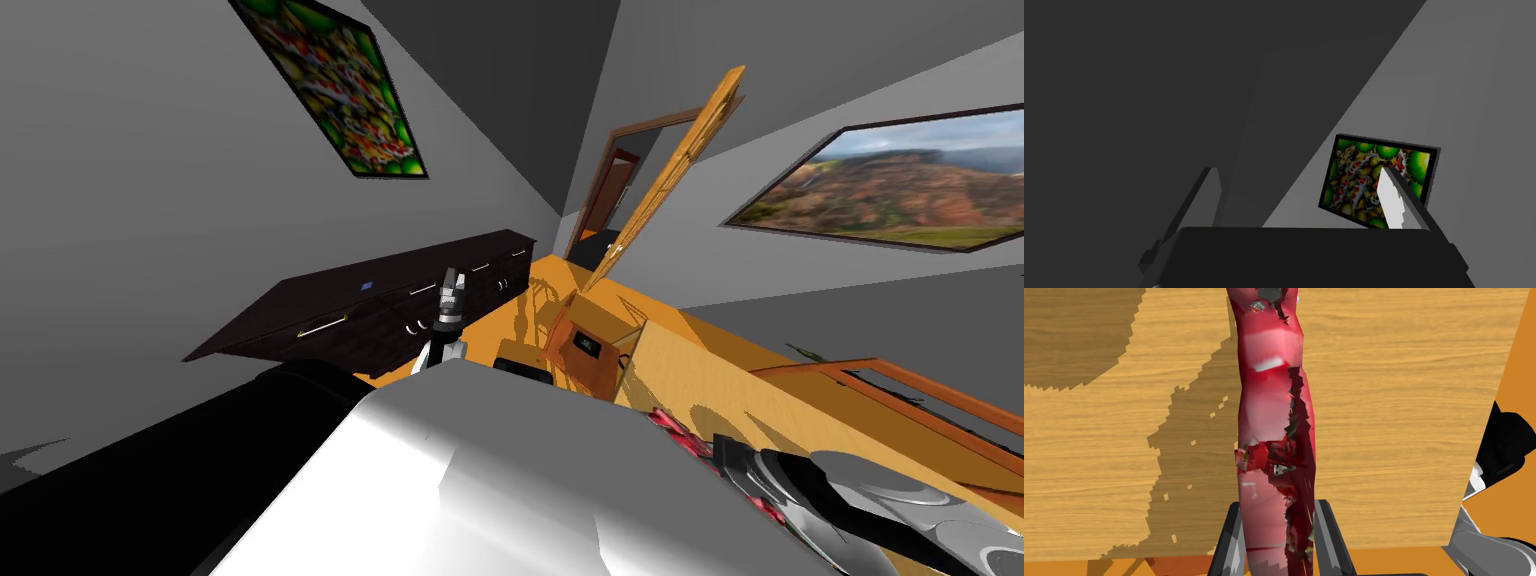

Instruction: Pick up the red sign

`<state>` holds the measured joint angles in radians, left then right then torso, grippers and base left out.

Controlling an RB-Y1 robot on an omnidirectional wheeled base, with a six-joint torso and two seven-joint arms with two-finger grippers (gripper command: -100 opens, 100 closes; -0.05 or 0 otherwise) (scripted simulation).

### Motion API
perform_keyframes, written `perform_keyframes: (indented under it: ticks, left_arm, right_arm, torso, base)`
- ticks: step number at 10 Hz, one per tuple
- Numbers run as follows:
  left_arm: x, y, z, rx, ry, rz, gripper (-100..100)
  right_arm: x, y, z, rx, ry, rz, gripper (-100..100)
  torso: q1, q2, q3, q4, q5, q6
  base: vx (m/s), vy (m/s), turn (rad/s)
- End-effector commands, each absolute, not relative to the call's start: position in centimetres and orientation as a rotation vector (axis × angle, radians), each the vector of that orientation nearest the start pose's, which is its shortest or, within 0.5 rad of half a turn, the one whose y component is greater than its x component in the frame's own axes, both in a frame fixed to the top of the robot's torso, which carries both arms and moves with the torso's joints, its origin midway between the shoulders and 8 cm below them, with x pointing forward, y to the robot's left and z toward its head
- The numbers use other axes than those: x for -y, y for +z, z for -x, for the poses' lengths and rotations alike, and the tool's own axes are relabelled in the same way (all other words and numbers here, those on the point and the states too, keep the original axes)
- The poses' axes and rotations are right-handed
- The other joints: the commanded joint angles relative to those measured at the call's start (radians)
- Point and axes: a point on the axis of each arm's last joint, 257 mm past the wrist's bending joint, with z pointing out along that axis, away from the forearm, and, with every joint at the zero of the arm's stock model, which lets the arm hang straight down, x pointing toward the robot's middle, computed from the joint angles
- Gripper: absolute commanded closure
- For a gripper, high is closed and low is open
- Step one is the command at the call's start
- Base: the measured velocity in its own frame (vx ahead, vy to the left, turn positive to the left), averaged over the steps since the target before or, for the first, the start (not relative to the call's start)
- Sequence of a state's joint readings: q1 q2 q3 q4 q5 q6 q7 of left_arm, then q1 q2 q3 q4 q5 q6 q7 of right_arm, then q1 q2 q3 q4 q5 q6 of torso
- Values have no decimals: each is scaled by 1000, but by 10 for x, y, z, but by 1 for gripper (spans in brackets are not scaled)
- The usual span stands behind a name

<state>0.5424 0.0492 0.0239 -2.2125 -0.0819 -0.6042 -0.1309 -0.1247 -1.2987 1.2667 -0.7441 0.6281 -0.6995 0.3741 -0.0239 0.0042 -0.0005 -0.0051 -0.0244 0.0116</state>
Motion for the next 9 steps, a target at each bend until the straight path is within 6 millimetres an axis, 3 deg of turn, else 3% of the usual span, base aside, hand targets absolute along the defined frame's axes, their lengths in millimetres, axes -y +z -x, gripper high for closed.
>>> perform_keyframes:
  ticks: [1,2,3,4,5,6,7,8,9]
  left_arm:
    - [-275,-1,-337,-732,-1100,511,0]
    - [-275,0,-337,-732,-1100,510,0]
    - [-276,-1,-337,-732,-1100,511,0]
    - [-275,-1,-337,-732,-1100,511,0]
    - [-275,0,-337,-732,-1100,510,0]
    - [-276,-1,-337,-732,-1100,511,0]
    - [-275,-1,-337,-732,-1100,511,0]
    - [-275,0,-337,-732,-1100,510,0]
    - [-276,-1,-337,-733,-1100,511,0]
  right_arm:
    - [619,-464,-121,-2794,70,1348,100]
    - [605,-470,-138,-2774,113,1359,100]
    - [606,-465,-157,-2740,83,1409,100]
    - [608,-465,-154,-2741,80,1436,100]
    - [594,-469,-174,-2717,115,1454,100]
    - [595,-464,-189,-2690,89,1493,100]
    - [598,-464,-186,-2691,83,1523,100]
    - [583,-466,-204,-2673,118,1537,100]
    - [584,-461,-219,-2645,88,1575,100]
  torso:
    - [0,0,0,0,0,0]
    - [0,1,0,0,0,-2]
    - [-2,0,0,-1,-3,1]
    - [-2,-1,-1,-1,-4,0]
    - [-2,0,0,-1,-3,-1]
    - [-3,0,-1,-2,-5,1]
    - [-3,0,-1,-2,-5,1]
    - [-3,1,0,-2,-5,-1]
    - [-3,0,-1,-2,-5,2]
  base:
    - [7,6,-49]
    - [21,-12,-299]
    - [28,-1,-268]
    - [14,9,-36]
    - [25,-1,-307]
    - [27,11,-295]
    - [11,11,-42]
    - [29,-3,-358]
    - [27,9,-260]
